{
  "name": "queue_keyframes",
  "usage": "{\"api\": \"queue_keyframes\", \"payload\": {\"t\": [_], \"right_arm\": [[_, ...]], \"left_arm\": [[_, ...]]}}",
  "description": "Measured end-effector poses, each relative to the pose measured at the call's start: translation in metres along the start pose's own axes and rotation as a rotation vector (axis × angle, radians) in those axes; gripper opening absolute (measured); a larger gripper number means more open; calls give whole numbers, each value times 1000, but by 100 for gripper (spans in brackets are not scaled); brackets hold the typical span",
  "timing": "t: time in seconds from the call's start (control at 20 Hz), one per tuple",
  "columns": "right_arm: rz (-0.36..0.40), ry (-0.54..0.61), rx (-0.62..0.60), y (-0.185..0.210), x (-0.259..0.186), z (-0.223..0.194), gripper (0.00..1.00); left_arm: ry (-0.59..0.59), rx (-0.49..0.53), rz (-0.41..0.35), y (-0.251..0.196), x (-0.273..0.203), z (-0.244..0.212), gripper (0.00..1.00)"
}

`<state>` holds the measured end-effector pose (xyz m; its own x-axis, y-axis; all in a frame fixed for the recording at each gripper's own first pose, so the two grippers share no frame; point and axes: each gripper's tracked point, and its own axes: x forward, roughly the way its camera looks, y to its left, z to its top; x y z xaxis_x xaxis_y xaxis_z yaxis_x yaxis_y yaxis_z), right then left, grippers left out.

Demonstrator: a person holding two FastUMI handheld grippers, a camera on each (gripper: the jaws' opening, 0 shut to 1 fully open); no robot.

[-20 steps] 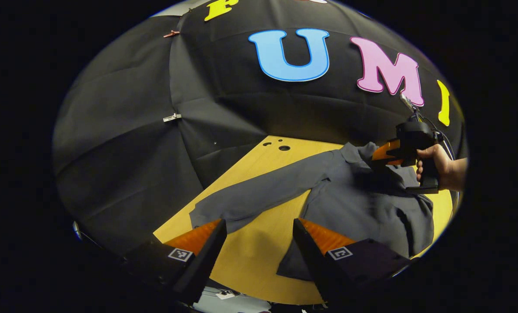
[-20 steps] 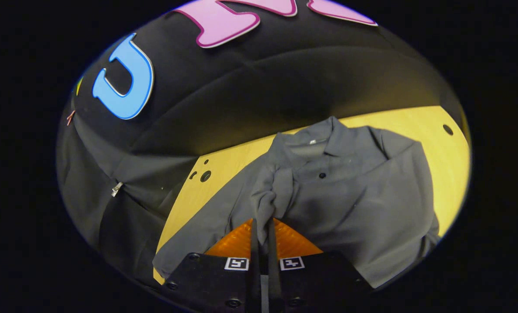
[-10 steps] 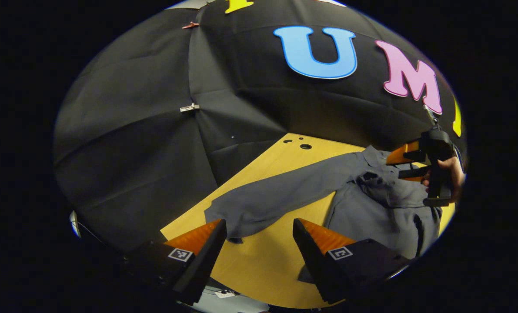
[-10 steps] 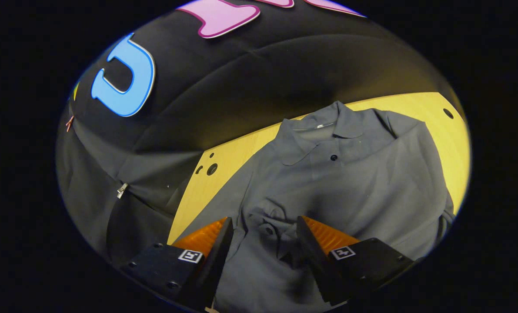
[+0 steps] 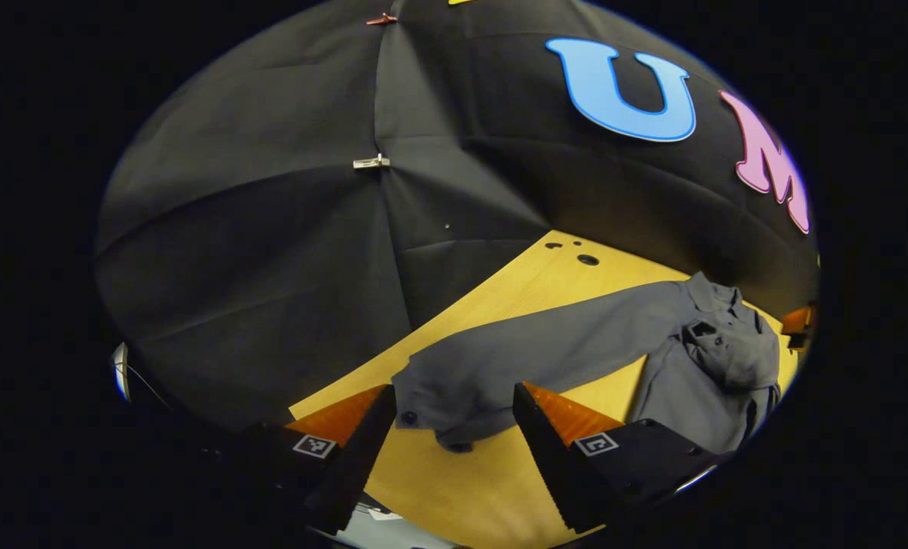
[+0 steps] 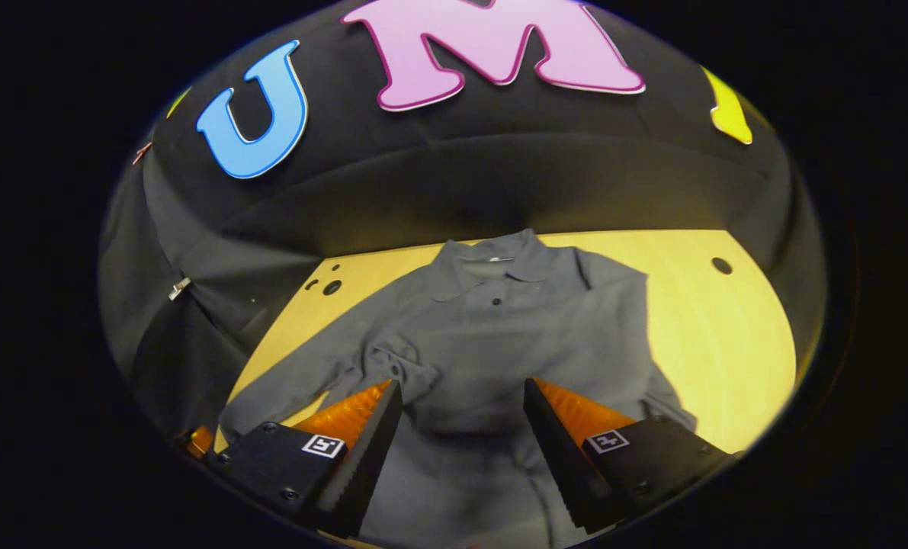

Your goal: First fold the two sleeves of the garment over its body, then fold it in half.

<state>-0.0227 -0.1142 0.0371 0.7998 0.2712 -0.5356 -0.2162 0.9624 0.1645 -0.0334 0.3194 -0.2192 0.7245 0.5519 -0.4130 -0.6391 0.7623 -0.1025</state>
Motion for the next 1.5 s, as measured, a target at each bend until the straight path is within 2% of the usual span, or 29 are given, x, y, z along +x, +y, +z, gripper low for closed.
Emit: {"api": "queue_keyframes", "payload": {"t": [0.4, 0.55, 0.9, 0.95, 1.0, 1.1, 1.2, 1.25, 1.3, 1.35, 1.4, 1.5], "right_arm": [[-201, -70, 43, -98, -103, -15, 99], [-265, -87, 57, -122, -141, -26, 99], [-373, -129, 81, -141, -202, -47, 98], [-375, -130, 87, -141, -210, -51, 99], [-374, -125, 85, -137, -212, -56, 99], [-387, -126, 65, -137, -223, -62, 99], [-390, -141, 62, -134, -228, -63, 99], [-384, -140, 64, -131, -227, -66, 99], [-378, -137, 63, -129, -227, -68, 99], [-375, -136, 60, -128, -227, -70, 98], [-373, -139, 59, -127, -226, -70, 98], [-367, -145, 64, -125, -222, -70, 99]], "left_arm": [[92, -20, 19, 25, 71, -14, 98], [127, -12, -7, 21, 86, -21, 98], [203, 26, -5, 11, 103, -37, 95], [206, 34, -8, 8, 103, -37, 92], [204, 48, -8, 6, 104, -36, 95], [204, 65, -19, 1, 107, -35, 94], [209, 66, -58, -6, 108, -34, 89], [219, 68, -75, -11, 108, -36, 77], [217, 72, -94, -16, 110, -36, 77], [223, 83, -110, -22, 109, -36, 60], [223, 99, -135, -28, 108, -38, 53], [214, 158, -146, -34, 109, -38, 26]]}}
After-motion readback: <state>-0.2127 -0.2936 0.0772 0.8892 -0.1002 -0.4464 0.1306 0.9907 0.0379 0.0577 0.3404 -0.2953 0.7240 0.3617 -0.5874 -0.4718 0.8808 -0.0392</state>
